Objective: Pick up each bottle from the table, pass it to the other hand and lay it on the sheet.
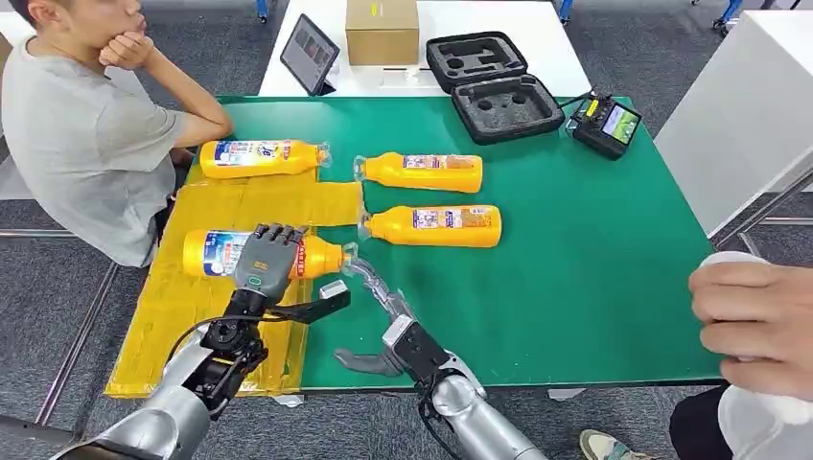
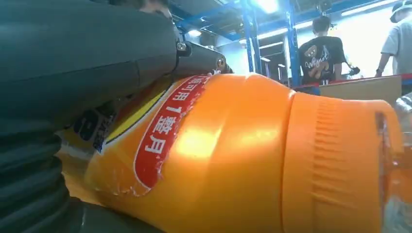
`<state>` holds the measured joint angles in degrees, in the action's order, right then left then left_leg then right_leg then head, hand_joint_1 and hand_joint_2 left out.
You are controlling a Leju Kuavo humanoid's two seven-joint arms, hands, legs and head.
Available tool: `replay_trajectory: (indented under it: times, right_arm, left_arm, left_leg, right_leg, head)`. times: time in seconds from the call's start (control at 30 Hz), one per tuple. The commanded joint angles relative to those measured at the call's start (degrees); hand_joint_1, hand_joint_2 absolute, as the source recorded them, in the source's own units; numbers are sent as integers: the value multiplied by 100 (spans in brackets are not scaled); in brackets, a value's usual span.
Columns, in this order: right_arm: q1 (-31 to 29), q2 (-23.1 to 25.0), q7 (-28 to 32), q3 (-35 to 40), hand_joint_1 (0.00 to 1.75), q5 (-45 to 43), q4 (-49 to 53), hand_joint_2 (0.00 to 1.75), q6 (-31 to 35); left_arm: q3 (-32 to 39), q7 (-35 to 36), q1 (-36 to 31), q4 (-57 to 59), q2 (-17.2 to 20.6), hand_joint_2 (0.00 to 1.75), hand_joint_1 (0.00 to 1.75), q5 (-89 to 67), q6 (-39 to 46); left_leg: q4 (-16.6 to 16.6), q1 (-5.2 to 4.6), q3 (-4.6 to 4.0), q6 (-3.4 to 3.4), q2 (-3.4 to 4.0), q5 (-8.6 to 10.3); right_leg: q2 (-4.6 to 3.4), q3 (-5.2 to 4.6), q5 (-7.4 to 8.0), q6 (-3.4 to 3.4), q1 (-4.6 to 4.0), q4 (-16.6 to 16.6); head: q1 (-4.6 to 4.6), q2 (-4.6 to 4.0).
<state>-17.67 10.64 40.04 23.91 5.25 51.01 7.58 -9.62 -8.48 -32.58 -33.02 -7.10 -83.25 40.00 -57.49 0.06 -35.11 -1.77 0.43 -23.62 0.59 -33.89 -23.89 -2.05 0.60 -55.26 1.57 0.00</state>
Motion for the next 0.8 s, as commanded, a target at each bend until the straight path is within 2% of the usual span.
replay_trajectory:
  times: [0.03,0.1,0.13,0.27,0.3,0.43,0.47,0.5,0.67,0.8]
  right_arm:
    - [-87,-78,-4,13,0,-96,-122,175,-117]
    - [-116,-64,-4,-11,0,-134,-181,175,-133]
    - [-116,-64,-4,-11,0,-136,-181,175,-136]
    - [-152,-59,-4,-28,0,-170,-264,175,-144]
    - [-157,-61,-4,-39,0,-181,-269,175,-138]
    - [-178,-89,-4,-80,0,-230,-316,175,-151]
    - [-187,-94,-4,-91,0,-241,-336,175,-156]
    - [-187,-94,-4,-91,0,-241,-336,175,-156]
    - [-195,-99,-4,-106,0,-260,-344,175,-168]
    - [-205,-93,-4,-137,0,-281,-375,175,-148]
  left_arm:
    - [-199,40,-632,1121,209,175,175,-26,-559]
    - [-229,129,-731,1226,238,175,175,-65,-719]
    - [-224,132,-736,1236,238,0,175,-59,-733]
    - [-197,222,-898,1413,275,0,175,-42,-969]
    - [-189,206,-906,1426,276,0,166,-29,-963]
    - [-166,152,-913,1506,266,0,175,20,-1093]
    - [-156,155,-920,1548,260,0,169,37,-1177]
    - [-156,155,-920,1548,260,0,175,37,-1177]
    - [-148,125,-923,1569,256,0,175,57,-1237]
    - [-124,154,-914,1584,278,0,166,85,-1287]
  left_leg:
    - [-3,6,19,10,-4,-8]
    - [-5,7,20,11,-3,-10]
    - [0,5,16,8,-3,-5]
    - [-2,7,19,10,-4,-8]
    - [-1,5,14,8,-2,-6]
    - [0,5,13,7,-1,-5]
    - [-1,6,24,10,-3,-10]
    - [1,3,16,8,-4,-5]
    - [2,3,18,8,-2,-5]
    - [2,4,26,11,-2,-9]
  right_leg:
    - [-3,20,-8,9,-5,-2]
    - [-5,21,-9,9,-6,-4]
    - [-3,15,-6,7,-4,0]
    - [-3,20,-9,8,-7,-1]
    - [-3,15,-6,6,-5,-1]
    - [-4,14,-5,5,-4,1]
    - [-5,25,-10,7,-5,-1]
    - [-2,17,-6,5,-2,0]
    - [-4,18,-6,6,-2,0]
    - [-7,26,-9,8,-2,0]
  head:
    - [-2,0]
    - [0,0]
    - [0,0]
    - [0,0]
    - [0,0]
    - [0,0]
    - [0,0]
    - [0,0]
    - [0,0]
    - [0,0]
